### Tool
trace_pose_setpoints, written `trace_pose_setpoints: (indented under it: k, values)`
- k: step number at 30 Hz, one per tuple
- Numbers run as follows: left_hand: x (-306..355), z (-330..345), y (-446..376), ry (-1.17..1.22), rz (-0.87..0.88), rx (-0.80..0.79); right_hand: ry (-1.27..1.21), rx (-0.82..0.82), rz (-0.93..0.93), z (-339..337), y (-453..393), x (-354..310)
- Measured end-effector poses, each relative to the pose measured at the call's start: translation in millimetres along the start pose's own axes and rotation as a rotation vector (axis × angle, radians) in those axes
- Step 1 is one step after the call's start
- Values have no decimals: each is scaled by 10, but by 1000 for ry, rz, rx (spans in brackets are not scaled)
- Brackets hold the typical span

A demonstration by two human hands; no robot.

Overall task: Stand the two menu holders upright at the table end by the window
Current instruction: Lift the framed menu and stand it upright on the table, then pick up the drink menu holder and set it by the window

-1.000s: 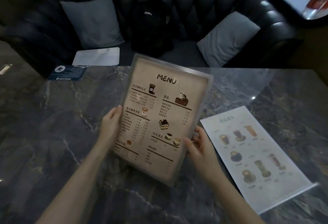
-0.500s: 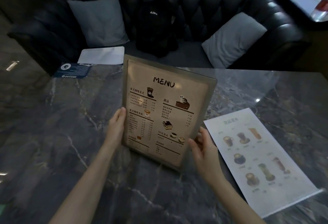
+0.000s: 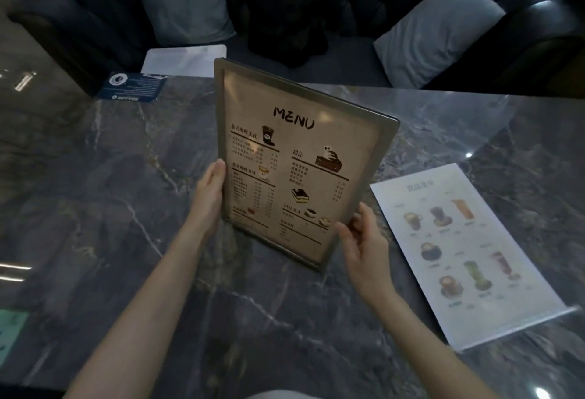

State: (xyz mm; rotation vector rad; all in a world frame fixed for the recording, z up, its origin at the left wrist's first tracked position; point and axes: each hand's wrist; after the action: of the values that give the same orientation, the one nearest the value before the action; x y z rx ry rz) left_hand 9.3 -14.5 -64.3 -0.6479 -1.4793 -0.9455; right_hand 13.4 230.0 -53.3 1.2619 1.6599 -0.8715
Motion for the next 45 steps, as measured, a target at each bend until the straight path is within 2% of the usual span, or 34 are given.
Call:
trace_pose_setpoints:
  k: [11, 14, 16, 19, 22, 24, 29, 34, 36, 39, 42, 45]
  values:
    - [-122, -108, 57, -28, -18, -16, 16, -56, -20, 35, 95, 76]
    - [-67, -61, 111, -84, 10, 29, 36, -112, -29, 0, 92, 78]
    - [-36, -10, 175, -223, 90, 138, 110, -152, -47, -69, 58, 74]
    - [-62, 23, 301, -598, 212, 310, 354, -283, -111, -232, -32, 26]
    - [-81, 96, 515, -842, 311, 396, 682, -412, -207, -457, -74, -41]
    - [-49, 246, 729, -899, 492, 414, 727, -419, -233, -655, -87, -62]
    - [-14, 864, 1255, -923, 799, 230, 855, -310, -223, -1267, -57, 16]
    - [-70, 1487, 1504, -942, 935, -14, 1005, -186, -173, -1956, -36, 500]
    - [-207, 1714, 1565, -1004, 906, -114, 1080, -152, -147, -2224, -24, 766]
    - [-535, 1988, 1632, -1198, 708, -258, 1156, -157, -64, -2534, 37, 1146]
    - [-822, 2181, 1721, -1362, 452, -354, 1200, -244, 25, -2724, 112, 1434]
    - [-924, 2364, 1850, -1392, 216, -381, 1146, -378, 143, -2868, 139, 1612]
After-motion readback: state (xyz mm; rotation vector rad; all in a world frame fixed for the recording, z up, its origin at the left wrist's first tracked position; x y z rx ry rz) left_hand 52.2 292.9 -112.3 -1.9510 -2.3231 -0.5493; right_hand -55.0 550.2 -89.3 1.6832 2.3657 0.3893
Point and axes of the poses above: each hand's wrist, its own y-axis away from the middle knuckle, its own z-axis out of the palm, x = y × z, and after that the axes turned 7 degrees about y, right-handed
